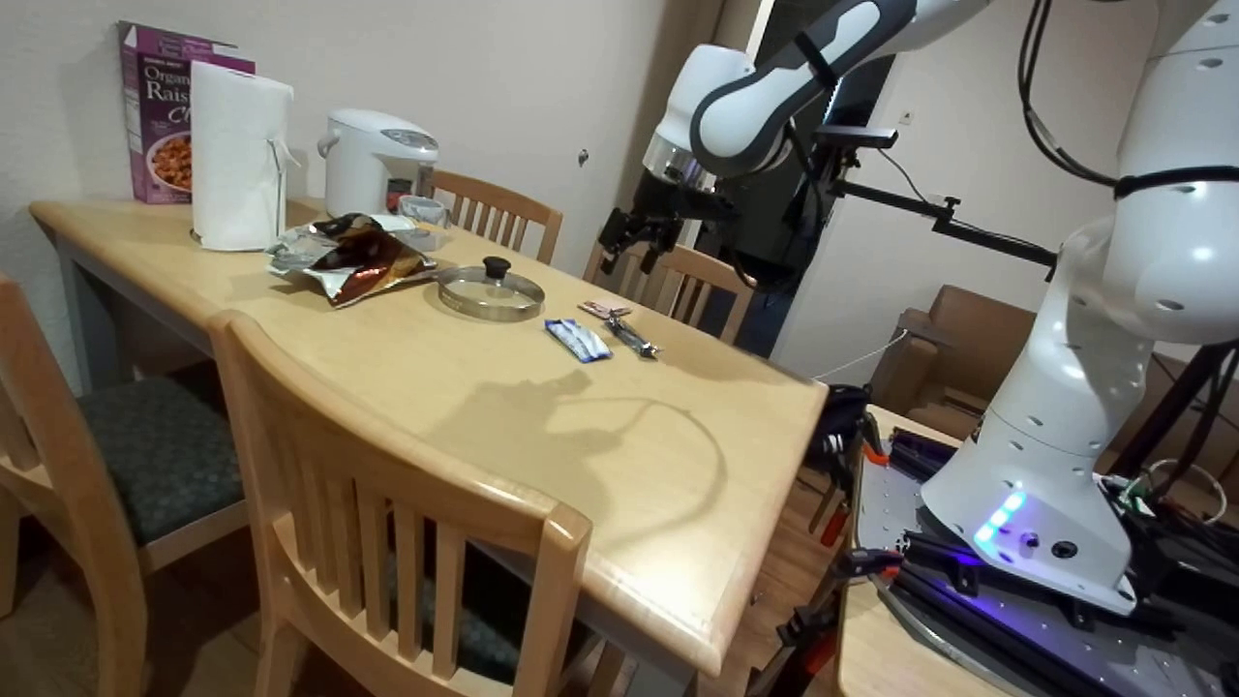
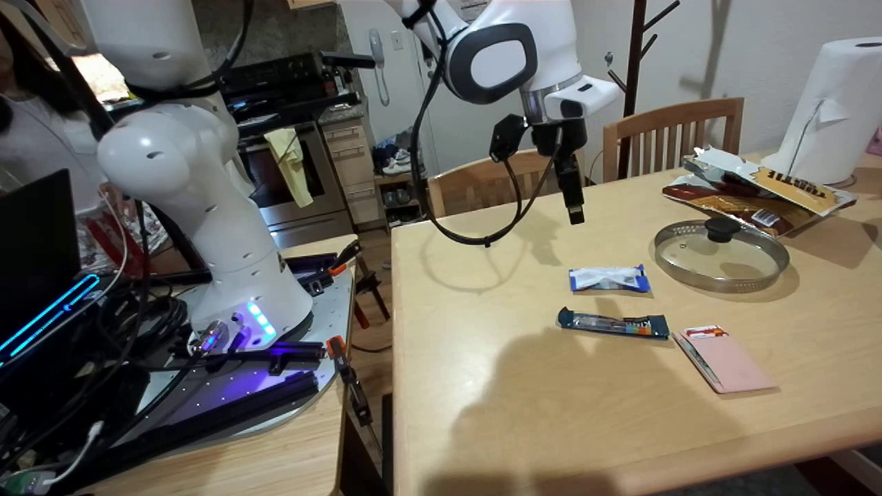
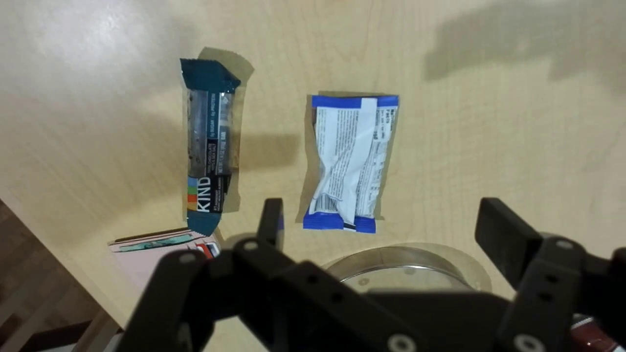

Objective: Move the white and blue packet backwards

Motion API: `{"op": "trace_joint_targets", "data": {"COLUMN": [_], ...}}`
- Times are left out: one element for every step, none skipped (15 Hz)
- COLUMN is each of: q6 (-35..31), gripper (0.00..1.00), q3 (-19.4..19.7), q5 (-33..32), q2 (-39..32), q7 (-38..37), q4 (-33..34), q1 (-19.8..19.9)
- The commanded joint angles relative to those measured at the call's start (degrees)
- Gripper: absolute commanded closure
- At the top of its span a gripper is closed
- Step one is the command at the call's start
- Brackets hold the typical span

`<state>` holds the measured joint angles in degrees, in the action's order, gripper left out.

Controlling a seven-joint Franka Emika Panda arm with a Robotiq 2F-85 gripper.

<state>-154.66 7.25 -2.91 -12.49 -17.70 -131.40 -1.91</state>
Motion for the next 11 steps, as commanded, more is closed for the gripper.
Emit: {"op": "trace_joint_targets", "data": {"q6": [-2.9,-3.3,-1.5,-1.8,-1.9,-1.9,-1.9,-2.0,-2.0,-2.0,-2.0], "gripper": [0.0,0.0,0.0,0.0,0.0,0.0,0.0,0.0,0.0,0.0,0.0], "q3": [-1.1,-1.7,-1.4,-1.7,-1.9,-2.0,-2.0,-2.0,-2.0,-2.0,-2.0], "q5": [-2.9,-2.8,-1.9,-2.0,-2.0,-2.0,-2.0,-2.0,-2.0,-2.0,-2.0], "q2": [4.6,5.3,2.4,3.0,3.5,3.9,4.0,4.0,4.0,4.0,4.0], "q7": [3.5,4.6,1.9,2.6,2.9,3.1,3.2,3.3,3.4,3.4,3.4], "q4": [-5.9,-6.8,-3.3,-4.2,-4.8,-5.1,-5.2,-5.3,-5.3,-5.3,-5.3], "q1": [0.1,0.3,0.4,0.5,0.5,0.5,0.5,0.5,0.5,0.5,0.5]}}
